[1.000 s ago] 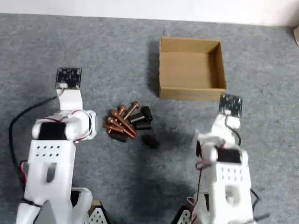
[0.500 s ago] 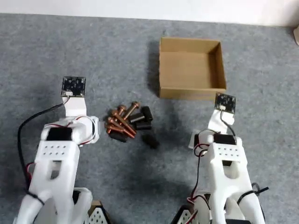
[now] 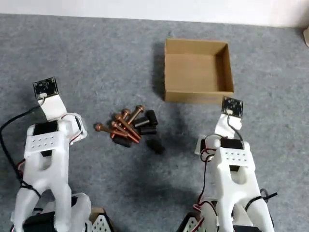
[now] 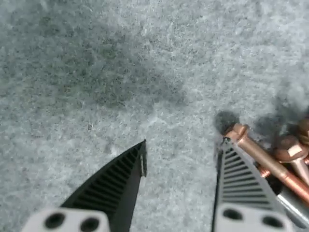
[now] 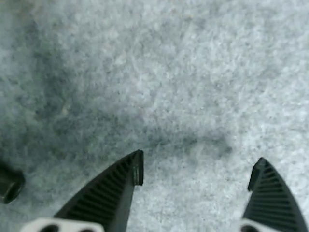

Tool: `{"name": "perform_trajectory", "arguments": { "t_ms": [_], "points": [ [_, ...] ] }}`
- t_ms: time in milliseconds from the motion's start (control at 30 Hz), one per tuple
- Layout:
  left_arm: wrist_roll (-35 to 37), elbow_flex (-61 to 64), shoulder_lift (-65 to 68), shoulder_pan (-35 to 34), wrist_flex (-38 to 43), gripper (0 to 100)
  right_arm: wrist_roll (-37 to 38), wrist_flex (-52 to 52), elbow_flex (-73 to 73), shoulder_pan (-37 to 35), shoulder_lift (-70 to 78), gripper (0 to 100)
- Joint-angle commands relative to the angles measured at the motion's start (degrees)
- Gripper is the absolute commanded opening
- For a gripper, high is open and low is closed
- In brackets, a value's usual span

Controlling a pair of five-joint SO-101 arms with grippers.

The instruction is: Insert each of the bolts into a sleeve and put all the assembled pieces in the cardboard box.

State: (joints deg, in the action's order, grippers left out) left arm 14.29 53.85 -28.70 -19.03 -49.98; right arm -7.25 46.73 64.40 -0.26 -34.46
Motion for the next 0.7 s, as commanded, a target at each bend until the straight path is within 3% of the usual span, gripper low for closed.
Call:
{"name": "perform_trajectory", "arguments": {
  "t_ms": [0, 100, 300, 500, 667],
  "points": [
    [0.7, -1.45, -1.27, -0.57, 0.97, 23, 7.82, 0.92, -0.84, -5.49, -0.04, 32.7],
    [0.7, -1.45, -1.1, -0.57, 0.97, 23, 11.43, 2.07, -2.68, -13.76, -0.04, 32.7],
    [0.7, -1.36, -1.1, 0.4, 0.97, 23, 11.78, 6.55, -12.09, -24.31, 0.04, 32.7],
    [0.7, -1.36, -1.01, 0.4, 0.97, 23, 11.78, 9.01, -19.82, -29.05, 0.04, 32.7],
    [0.7, -1.36, -1.01, 0.4, 0.97, 23, 12.92, 8.66, -17.45, -33.89, 0.13, 32.7]
  ]
}}
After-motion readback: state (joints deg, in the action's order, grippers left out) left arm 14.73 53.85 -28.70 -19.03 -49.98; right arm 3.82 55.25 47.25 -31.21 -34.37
